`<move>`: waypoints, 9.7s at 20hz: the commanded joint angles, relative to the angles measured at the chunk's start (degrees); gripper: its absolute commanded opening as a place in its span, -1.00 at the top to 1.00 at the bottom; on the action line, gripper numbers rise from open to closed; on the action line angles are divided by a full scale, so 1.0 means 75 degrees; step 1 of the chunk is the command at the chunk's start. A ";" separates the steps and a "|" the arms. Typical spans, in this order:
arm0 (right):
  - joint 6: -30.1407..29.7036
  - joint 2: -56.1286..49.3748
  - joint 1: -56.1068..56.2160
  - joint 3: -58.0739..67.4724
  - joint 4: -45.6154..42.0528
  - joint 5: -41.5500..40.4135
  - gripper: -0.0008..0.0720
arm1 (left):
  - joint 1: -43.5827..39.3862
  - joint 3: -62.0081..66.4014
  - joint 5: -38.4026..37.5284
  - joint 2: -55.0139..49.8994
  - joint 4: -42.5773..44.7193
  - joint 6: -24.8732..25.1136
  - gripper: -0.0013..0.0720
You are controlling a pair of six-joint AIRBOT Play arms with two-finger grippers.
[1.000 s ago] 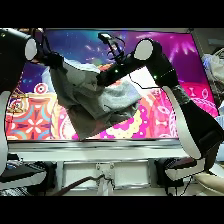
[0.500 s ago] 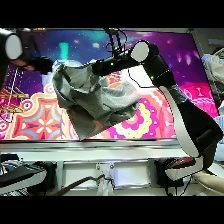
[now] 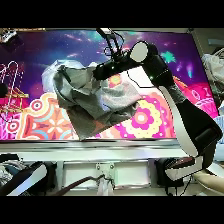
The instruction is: Fold the clothes and pants, and hang the long-sleeved shirts on hangers.
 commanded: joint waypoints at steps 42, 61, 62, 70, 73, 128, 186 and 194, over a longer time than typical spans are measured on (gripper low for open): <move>-0.0323 -0.0006 0.0291 0.0006 -0.0169 0.0163 0.86 | 0.1655 0.0213 0.3552 -0.3212 0.0449 0.0804 0.90; -0.0152 -0.0003 0.0283 0.0015 -0.0443 -0.0181 0.86 | 0.0667 0.0216 0.3474 0.1177 -0.2052 0.1865 0.91; -0.0152 0.0000 0.0280 0.0032 -0.0603 -0.0192 0.86 | 0.0294 0.0216 0.3040 0.1644 -0.2215 0.1932 0.91; -0.0119 0.0236 0.0236 0.0029 -0.1177 -0.0114 0.86 | -0.4494 0.0216 -0.2868 0.3809 -0.0134 0.2302 0.91; -0.0111 0.0347 0.0236 0.0029 -0.1174 -0.0006 0.86 | -0.5394 0.0213 -0.3293 0.4526 -0.0315 0.2221 0.91; 0.0452 0.1378 0.0236 0.0029 -0.3267 -0.1364 0.86 | -0.3911 0.0213 0.4505 -0.1676 -0.5995 0.6094 0.91; -0.2611 0.4520 0.0152 -0.0364 -0.6178 0.2378 -0.04 | -0.3684 0.0216 0.0157 -0.2920 -1.7045 1.3650 0.92; -0.3742 0.4214 -0.0431 -0.1247 -0.5727 -0.0184 -0.83 | -0.3561 0.0213 -0.1906 -0.3821 -1.7366 1.3385 0.92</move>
